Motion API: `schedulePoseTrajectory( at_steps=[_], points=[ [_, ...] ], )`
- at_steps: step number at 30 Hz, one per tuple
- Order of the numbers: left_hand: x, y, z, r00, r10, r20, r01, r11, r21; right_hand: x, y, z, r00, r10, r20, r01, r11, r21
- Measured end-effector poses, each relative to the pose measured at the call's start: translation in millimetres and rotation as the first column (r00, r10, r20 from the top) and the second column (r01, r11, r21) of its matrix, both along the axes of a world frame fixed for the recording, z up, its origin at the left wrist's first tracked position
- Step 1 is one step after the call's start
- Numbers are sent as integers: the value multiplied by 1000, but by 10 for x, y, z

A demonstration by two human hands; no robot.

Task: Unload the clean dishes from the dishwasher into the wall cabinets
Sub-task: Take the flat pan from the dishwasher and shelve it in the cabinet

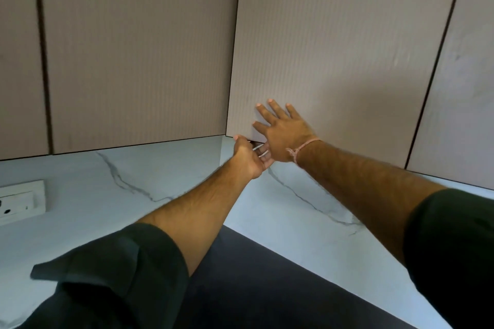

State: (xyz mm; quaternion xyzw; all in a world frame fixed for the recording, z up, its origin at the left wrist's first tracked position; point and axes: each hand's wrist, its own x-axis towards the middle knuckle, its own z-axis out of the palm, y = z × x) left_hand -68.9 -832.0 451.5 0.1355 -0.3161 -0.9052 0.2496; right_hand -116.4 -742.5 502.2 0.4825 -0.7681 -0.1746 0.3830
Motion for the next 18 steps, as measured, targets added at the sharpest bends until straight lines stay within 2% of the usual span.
schedulePoseTrajectory(
  at_steps=[7,18],
  points=[
    [-464,-257,0,995,-61,82,69,992,-102,-407,-98,-64,998,-64,-9,64,998,1],
    [-731,-354,-49,997,-32,65,40,992,-121,-546,-133,-125,999,-49,-8,49,999,-21]
  ],
)
